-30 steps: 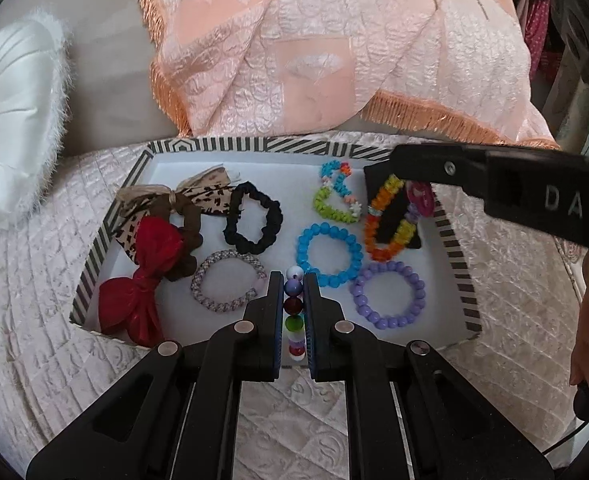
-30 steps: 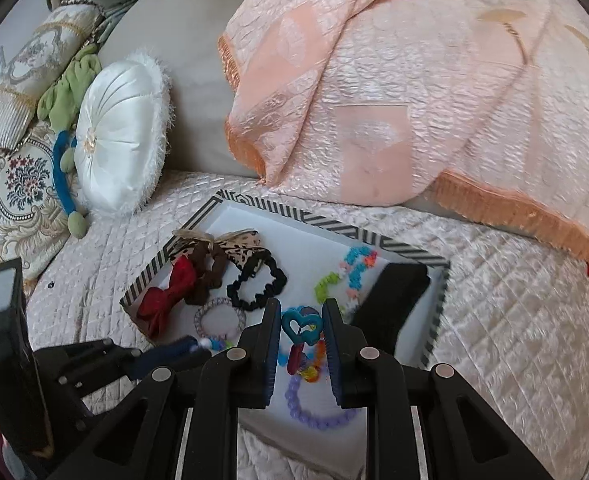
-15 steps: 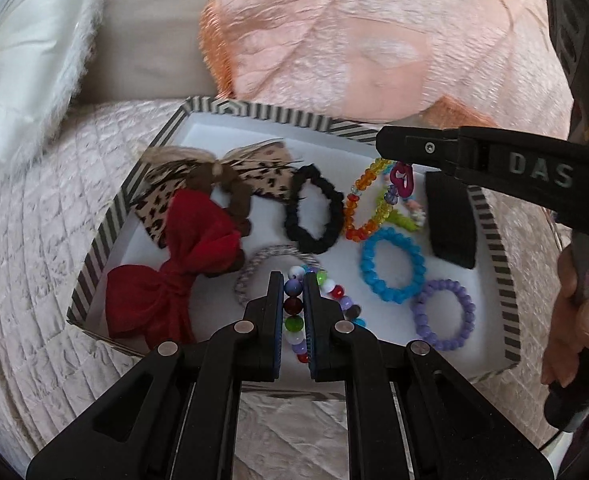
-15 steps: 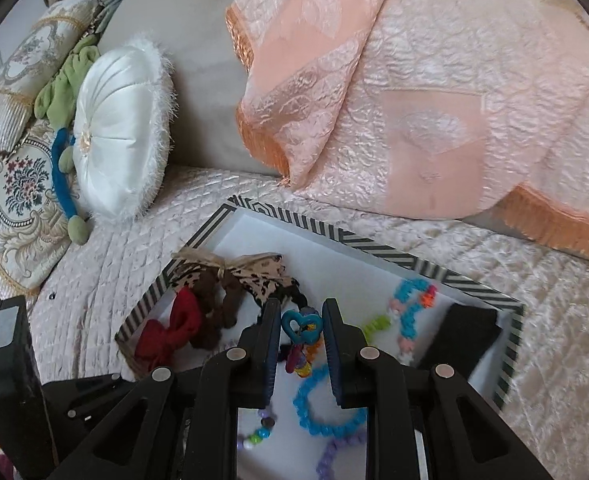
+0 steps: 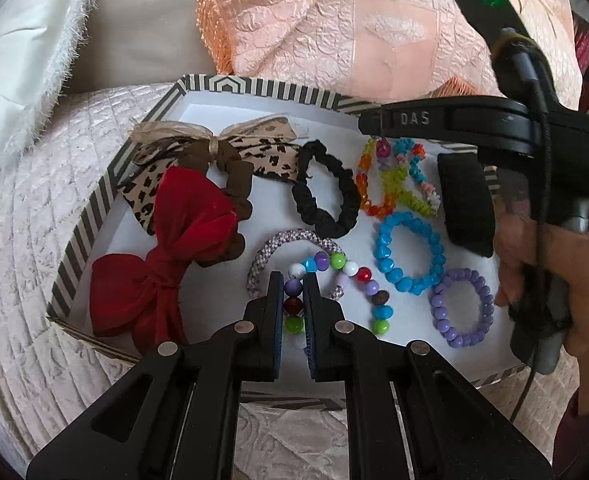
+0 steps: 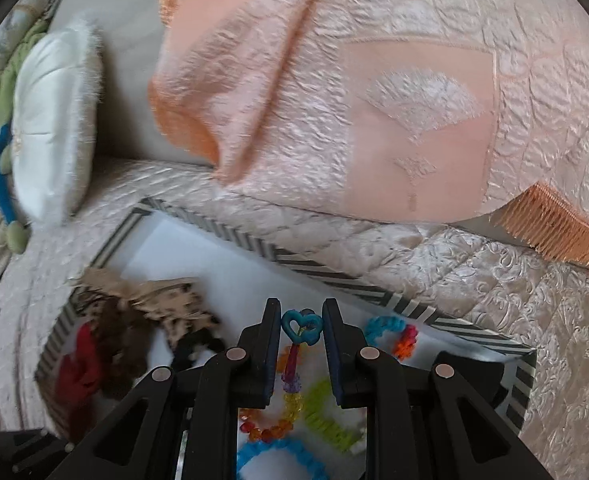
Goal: Organize jewelry
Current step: 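Carry the multicolour bracelet with the left tool while the right tool carries the orange bracelet over the tray, then lower the multicolour bracelet into the tray and open the left tool while the right tool releases the orange bracelet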
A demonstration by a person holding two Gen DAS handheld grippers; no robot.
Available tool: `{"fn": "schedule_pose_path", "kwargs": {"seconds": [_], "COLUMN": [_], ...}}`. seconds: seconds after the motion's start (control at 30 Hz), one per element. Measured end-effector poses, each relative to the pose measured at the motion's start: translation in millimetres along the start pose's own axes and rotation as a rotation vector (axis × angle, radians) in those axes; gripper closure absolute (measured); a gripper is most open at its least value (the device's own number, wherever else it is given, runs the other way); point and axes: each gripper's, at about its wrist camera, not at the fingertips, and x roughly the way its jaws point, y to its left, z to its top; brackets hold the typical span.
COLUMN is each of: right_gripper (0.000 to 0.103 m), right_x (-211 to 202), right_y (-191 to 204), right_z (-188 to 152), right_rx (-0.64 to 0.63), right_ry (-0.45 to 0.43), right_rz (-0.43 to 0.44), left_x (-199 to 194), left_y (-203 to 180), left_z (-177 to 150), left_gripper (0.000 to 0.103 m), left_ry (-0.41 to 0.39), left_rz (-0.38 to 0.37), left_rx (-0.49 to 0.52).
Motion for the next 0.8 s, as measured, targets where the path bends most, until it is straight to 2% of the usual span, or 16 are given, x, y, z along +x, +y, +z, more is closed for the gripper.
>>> {"fn": "schedule_pose_path", "kwargs": {"seconds": [0.17,0.2,0.23,0.27,0.3,0.33,0.37,0.4,0.63,0.8], "right_gripper": [0.083,0.078,0.067,0.062,0.06,0.06,0.06,0.06,0.059,0.055], "right_x": [8,9,7,3,-2,-6,-12,-18,-71,-106], "right_y": [-10,-11,-13,-15,-15,-16,-16,-16,-15,-11], "right_z": [-1,-1,-1,-2,-3,-3,-4,-6,-29,-54], "right_rx": [0.05,0.056,0.061,0.069,0.076,0.082,0.088,0.095,0.113,0.12], "right_ry": [-0.005,-0.003,-0.008,-0.022,-0.034,-0.039,-0.044,-0.049,-0.096,-0.124], "right_rz": [0.016,0.016,0.018,0.023,0.029,0.035,0.042,0.05,0.055,0.002], "left_x": [2,2,2,1,1,0,-2,-4,-31,-54], "left_y": [-2,-2,-2,-2,-2,-3,-3,-4,-9,-10], "left_z": [1,0,0,0,0,-1,-1,-1,-4,-6], "left_gripper": [0.094,0.094,0.093,0.089,0.08,0.074,0.063,0.059,0.054,0.054], "left_ry": [-0.008,-0.009,-0.01,-0.01,-0.011,-0.015,-0.022,-0.029,-0.108,-0.167], "left_rz": [0.019,0.023,0.027,0.032,0.034,0.035,0.033,0.031,0.061,0.078], "left_rx": [0.011,0.013,0.015,0.016,0.018,0.019,0.019,0.019,0.039,0.04]}}
